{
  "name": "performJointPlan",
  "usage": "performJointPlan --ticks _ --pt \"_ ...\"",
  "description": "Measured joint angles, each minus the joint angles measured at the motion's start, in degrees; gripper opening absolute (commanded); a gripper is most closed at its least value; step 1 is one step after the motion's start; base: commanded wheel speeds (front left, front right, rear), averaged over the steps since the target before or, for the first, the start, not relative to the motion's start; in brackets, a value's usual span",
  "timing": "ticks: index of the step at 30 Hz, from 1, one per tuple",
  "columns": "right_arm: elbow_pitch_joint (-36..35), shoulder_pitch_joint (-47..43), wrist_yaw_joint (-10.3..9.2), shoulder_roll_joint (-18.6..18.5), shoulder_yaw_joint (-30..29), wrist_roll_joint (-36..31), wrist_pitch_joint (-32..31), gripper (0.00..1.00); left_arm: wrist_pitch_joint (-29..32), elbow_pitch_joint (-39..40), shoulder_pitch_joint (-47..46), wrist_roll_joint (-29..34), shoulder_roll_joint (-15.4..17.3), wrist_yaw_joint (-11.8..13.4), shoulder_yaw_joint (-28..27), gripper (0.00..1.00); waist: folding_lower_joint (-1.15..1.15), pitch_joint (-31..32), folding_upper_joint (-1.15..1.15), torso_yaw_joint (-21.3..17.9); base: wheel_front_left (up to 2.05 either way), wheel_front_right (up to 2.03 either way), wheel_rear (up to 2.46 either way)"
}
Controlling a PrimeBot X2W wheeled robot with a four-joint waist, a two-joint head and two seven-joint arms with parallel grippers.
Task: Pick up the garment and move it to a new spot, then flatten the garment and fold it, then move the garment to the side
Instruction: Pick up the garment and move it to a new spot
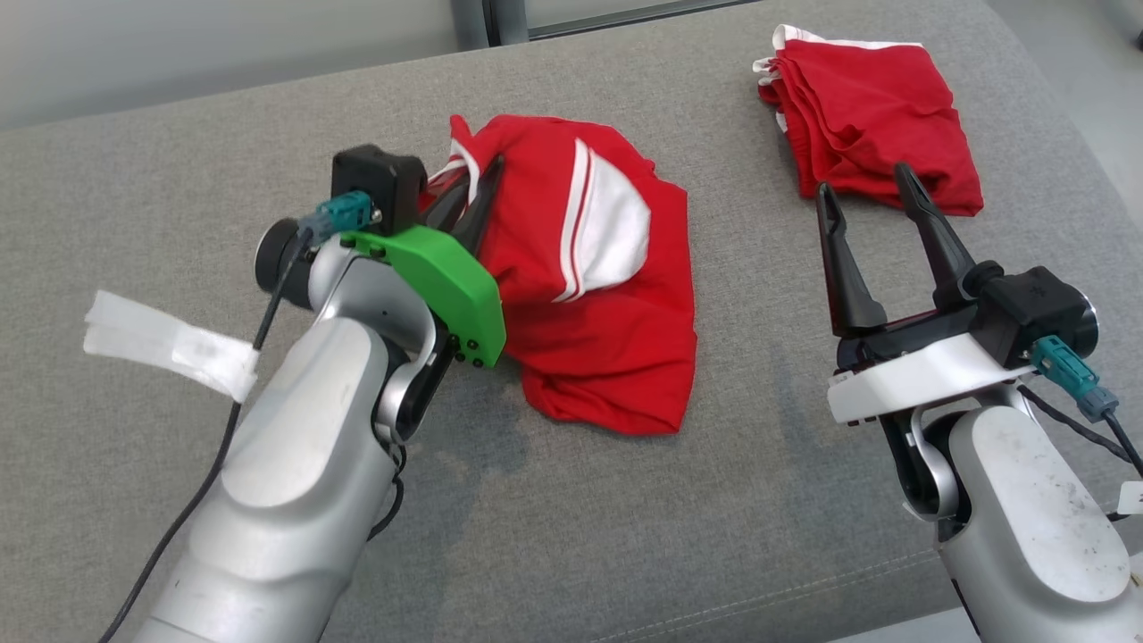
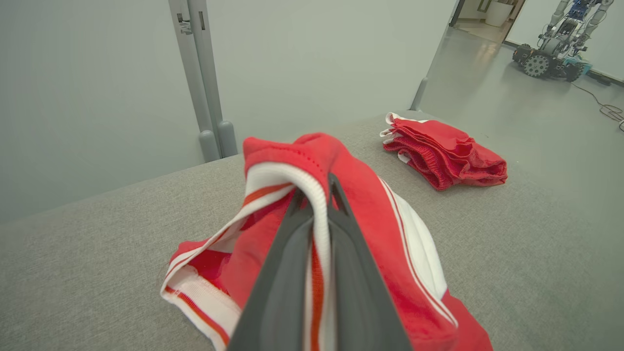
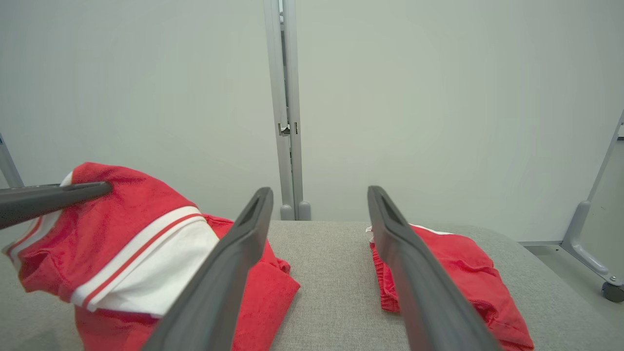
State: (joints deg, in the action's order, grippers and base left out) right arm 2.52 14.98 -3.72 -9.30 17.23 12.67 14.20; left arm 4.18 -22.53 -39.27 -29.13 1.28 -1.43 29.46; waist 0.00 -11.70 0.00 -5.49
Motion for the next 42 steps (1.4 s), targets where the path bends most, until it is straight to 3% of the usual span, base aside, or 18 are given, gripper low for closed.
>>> performJointPlan --ticks 6,14,15,16,17,27,42 --pt "0.1 -0.2 -0.41 -0.9 -0.7 0.0 0.2 1.00 -4.5 -4.8 2.2 3.6 0.3 1.5 0.1 0.00 0.00 -0.6 0.00 0.5 0.00 0.00 0.00" --pt "0.3 -0.2 -0.33 -1.2 -0.4 -0.1 0.2 1.00 -8.9 -10.1 3.2 7.8 5.5 4.1 -0.5 0.00 0.00 -0.1 0.00 2.0 0.00 0.00 0.00" --pt "0.3 -0.2 -0.27 -1.2 -0.3 -0.1 0.2 1.00 -9.3 -10.6 3.3 8.2 5.8 4.5 -0.8 0.19 0.00 0.0 0.00 2.2 0.00 0.00 0.00" --pt "0.3 -0.2 0.00 -1.2 0.0 -0.1 0.2 1.00 -9.5 -11.0 3.4 8.2 5.9 4.5 -1.4 0.46 0.00 0.0 0.00 2.3 0.00 0.00 0.00" --pt "0.3 -0.2 0.19 -1.2 0.1 -0.2 0.2 1.00 -9.8 -11.6 3.6 8.1 6.1 4.6 -1.7 1.00 0.00 0.0 0.00 2.4 0.00 0.00 0.00" --pt "0.4 -0.2 0.26 -1.2 0.3 -0.2 0.2 1.00 -12.4 -15.8 4.8 7.6 5.9 5.6 -3.0 1.00 0.00 0.1 0.00 3.0 0.00 0.00 0.00" --pt "0.6 -0.4 0.18 -1.5 -1.1 -0.2 0.4 1.00 -17.7 -14.7 7.9 7.7 4.4 5.8 -2.5 1.00 0.00 1.9 0.00 5.0 0.00 0.00 0.00"
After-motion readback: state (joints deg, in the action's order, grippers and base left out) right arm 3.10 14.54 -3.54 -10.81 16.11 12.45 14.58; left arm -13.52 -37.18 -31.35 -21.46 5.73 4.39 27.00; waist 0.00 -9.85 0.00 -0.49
